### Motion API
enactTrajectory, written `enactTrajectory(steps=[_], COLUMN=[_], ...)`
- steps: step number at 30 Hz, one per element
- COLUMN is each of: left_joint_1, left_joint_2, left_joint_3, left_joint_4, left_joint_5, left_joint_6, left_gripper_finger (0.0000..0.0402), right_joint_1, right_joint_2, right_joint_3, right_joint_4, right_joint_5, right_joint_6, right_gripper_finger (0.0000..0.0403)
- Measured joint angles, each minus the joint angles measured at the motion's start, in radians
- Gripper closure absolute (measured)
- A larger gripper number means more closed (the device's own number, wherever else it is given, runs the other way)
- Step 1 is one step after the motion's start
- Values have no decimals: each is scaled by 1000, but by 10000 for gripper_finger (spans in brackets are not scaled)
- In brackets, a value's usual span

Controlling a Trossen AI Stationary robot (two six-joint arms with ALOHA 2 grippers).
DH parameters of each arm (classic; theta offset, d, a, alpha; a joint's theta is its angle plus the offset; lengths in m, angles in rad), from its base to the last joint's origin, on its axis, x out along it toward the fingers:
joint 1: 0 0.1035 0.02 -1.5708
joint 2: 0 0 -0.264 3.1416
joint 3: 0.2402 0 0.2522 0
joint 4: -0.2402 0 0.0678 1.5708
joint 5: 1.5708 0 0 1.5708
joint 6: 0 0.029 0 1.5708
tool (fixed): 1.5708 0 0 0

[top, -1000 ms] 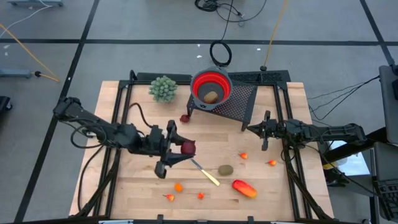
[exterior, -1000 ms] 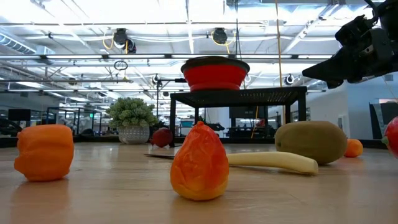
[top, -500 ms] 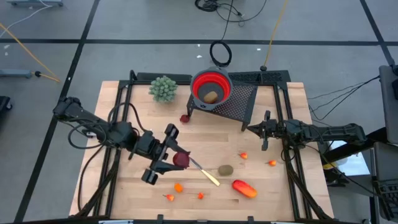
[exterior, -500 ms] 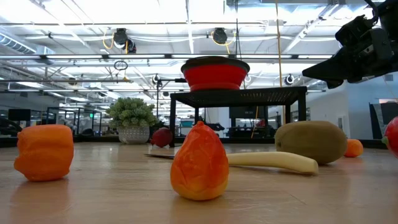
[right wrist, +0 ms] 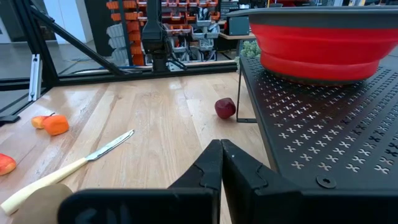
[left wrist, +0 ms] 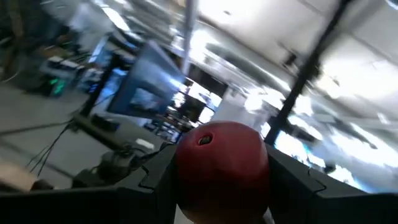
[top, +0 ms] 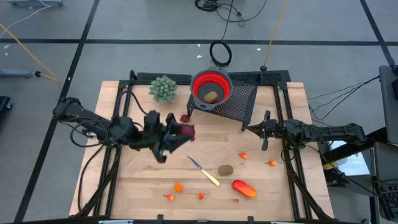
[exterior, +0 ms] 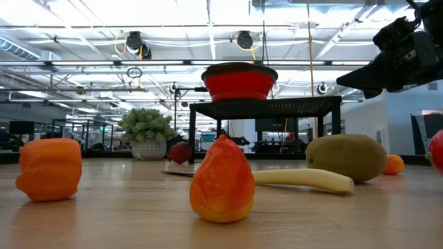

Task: Pick & Place Fruit
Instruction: Put the red pomegranate into the red strainer bowl on the shelf

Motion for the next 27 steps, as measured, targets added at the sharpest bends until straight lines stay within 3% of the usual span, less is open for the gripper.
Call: enactTrajectory(steps=[7, 13, 19, 27], left_joint_1=[55, 121, 212, 379], left_joint_2=[0, 0, 0, 0], left_joint_3=[0, 0, 0, 0], left_joint_4=[-44, -177, -257, -328], left_joint_5=[-174, -248, -231, -5], left_joint_6=[-189, -209, -140, -139], left_gripper_finger=[218, 218, 218, 218], right_joint_1=[0, 0, 0, 0], right_joint_2=[0, 0, 0, 0], right_joint_3=[0, 0, 0, 0], right_joint_4=[0, 0, 0, 0], right_joint_5=[0, 0, 0, 0], right_joint_6=[0, 0, 0, 3], right_gripper_finger=[403, 403, 403, 403])
